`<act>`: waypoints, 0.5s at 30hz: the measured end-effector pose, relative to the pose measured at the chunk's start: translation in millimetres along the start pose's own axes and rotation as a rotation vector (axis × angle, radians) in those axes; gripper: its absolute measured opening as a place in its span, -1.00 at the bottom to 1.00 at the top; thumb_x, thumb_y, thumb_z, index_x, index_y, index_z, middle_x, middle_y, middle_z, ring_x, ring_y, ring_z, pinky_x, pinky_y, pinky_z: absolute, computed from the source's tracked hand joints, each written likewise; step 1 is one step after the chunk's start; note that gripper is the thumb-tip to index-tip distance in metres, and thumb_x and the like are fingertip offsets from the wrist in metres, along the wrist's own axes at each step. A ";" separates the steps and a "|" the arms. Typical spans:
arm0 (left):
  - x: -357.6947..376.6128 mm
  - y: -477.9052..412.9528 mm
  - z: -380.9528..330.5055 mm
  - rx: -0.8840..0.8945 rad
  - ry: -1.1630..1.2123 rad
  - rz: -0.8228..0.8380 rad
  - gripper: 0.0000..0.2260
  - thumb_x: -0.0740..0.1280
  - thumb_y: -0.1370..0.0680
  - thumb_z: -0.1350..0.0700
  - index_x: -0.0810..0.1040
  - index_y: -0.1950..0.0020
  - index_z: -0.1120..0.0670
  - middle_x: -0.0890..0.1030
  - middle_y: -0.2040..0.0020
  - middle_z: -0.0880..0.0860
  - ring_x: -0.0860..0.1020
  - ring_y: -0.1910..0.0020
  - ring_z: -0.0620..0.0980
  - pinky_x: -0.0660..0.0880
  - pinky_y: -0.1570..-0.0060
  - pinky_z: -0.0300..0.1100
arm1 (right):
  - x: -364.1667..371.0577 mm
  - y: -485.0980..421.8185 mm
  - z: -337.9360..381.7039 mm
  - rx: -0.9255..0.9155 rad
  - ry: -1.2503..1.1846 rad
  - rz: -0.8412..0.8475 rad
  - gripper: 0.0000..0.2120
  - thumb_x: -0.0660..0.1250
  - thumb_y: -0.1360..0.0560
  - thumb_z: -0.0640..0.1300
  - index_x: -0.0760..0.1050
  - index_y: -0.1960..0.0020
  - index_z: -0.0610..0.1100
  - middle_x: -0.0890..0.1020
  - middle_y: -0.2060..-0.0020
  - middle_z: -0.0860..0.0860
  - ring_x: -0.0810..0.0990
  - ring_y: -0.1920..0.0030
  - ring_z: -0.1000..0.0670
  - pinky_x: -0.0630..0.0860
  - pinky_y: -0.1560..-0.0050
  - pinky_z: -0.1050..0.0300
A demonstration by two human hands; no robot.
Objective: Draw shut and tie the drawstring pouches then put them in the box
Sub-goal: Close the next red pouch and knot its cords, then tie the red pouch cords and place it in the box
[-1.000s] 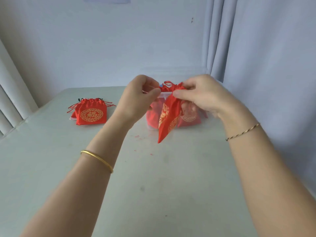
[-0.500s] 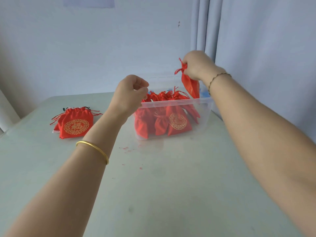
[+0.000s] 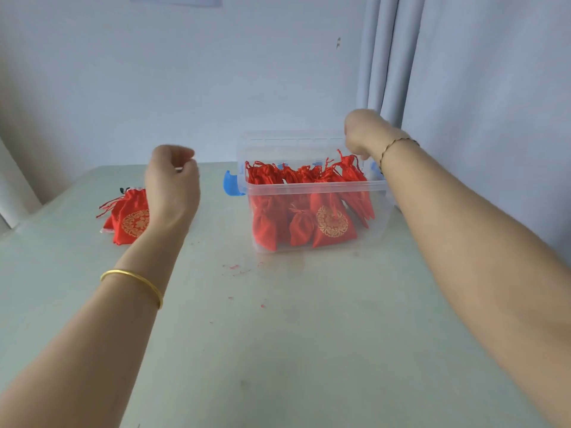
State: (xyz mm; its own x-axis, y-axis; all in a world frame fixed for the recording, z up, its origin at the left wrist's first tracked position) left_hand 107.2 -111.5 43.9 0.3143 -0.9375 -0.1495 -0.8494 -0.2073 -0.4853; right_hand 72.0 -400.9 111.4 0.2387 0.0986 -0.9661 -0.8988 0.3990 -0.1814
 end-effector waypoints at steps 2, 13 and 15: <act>-12.6 -2.3 31.8 -0.071 -0.120 -0.028 -0.77 0.15 -0.50 0.24 0.50 -0.10 0.09 0.52 -0.06 -0.02 0.49 -0.02 -0.03 0.41 -0.04 -0.17 | -10.2 9.7 17.8 -0.071 -0.126 -0.117 -0.80 0.15 -0.44 -0.46 0.52 0.06 -0.34 0.58 0.09 -0.20 0.55 0.01 -0.21 0.50 0.08 0.09; -26.6 24.8 136.3 -0.071 -1.101 0.574 -0.69 0.03 -0.60 0.03 0.43 -0.26 0.05 0.37 -0.33 0.06 0.27 -0.37 0.12 0.20 -0.27 0.06 | 66.7 108.1 143.4 -0.462 -0.681 0.066 -0.73 0.07 -0.51 -0.38 0.48 0.03 -0.12 0.53 0.16 -0.09 0.64 0.36 0.03 0.58 0.34 -0.02; -29.3 26.3 128.1 -0.019 -1.151 0.542 -0.71 0.05 -0.60 0.05 0.46 -0.24 0.00 0.40 -0.28 0.08 0.30 -0.32 0.13 0.19 -0.27 0.06 | 80.8 110.7 147.2 -0.462 -0.656 0.103 -0.72 0.05 -0.51 -0.37 0.49 -0.02 -0.15 0.53 0.14 -0.10 0.64 0.34 0.00 0.58 0.33 0.00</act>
State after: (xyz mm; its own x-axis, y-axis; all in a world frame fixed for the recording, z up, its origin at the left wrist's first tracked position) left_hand 130.0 -53.7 -74.9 0.1033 -0.1212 -0.9872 -0.9868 0.1121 -0.1170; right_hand 45.9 -214.5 40.3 0.1849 0.6863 -0.7034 -0.9548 -0.0441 -0.2940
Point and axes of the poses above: each hand's wrist, its own y-axis away from the middle knuckle, its own x-axis out of the palm, z = x × y, the point moved 6 cm from there along -y, towards the middle knuckle
